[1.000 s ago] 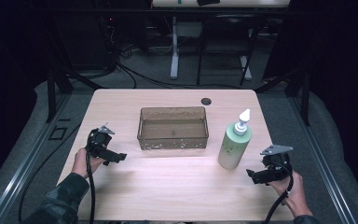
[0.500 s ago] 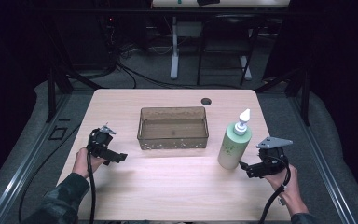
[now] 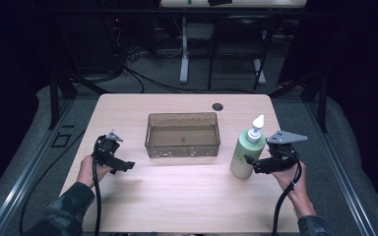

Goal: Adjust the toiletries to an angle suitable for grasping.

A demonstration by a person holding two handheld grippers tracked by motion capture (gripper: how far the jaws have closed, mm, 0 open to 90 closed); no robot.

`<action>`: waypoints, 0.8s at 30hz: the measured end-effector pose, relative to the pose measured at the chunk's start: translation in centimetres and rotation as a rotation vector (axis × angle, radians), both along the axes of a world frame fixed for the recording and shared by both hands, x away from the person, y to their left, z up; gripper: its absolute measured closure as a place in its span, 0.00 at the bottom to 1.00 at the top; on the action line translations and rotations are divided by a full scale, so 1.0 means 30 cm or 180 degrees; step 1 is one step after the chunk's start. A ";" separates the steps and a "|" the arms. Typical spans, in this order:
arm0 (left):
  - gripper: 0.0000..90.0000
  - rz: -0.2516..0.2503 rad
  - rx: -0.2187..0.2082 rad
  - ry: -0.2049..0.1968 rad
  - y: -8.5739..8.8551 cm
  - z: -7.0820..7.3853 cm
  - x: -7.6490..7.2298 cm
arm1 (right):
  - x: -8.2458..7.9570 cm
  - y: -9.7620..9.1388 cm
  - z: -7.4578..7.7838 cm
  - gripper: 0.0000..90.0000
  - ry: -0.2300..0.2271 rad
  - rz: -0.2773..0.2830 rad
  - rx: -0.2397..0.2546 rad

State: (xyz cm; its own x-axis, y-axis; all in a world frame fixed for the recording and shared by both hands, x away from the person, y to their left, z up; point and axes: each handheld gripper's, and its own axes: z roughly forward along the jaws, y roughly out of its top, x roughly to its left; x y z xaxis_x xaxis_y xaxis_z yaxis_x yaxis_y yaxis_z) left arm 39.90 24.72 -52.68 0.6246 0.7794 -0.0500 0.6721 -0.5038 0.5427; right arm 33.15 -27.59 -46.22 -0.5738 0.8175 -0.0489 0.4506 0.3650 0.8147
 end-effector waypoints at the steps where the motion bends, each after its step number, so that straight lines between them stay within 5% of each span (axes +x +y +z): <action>1: 0.00 -0.0001 0.0001 0.0001 0.001 0.000 0.000 | 0.000 0.001 0.001 0.05 -0.0014 -0.0008 0.0009; 7: 0.00 -0.0005 -0.0008 0.0005 0.000 0.001 0.000 | 0.001 0.003 0.008 0.15 -0.0056 0.0043 0.0063; 24: 0.00 -0.0018 0.0008 -0.0012 0.002 0.006 -0.001 | -0.008 0.024 0.005 0.15 -0.0078 -0.0081 0.0079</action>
State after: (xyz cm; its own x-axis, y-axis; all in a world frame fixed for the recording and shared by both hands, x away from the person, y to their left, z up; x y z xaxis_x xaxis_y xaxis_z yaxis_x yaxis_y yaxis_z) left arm 39.89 24.76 -52.50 0.6292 0.7759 -0.0455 0.6671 -0.5090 0.5440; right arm 32.91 -26.87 -46.07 -0.5518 0.8329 -0.0421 0.4393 0.3332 0.8343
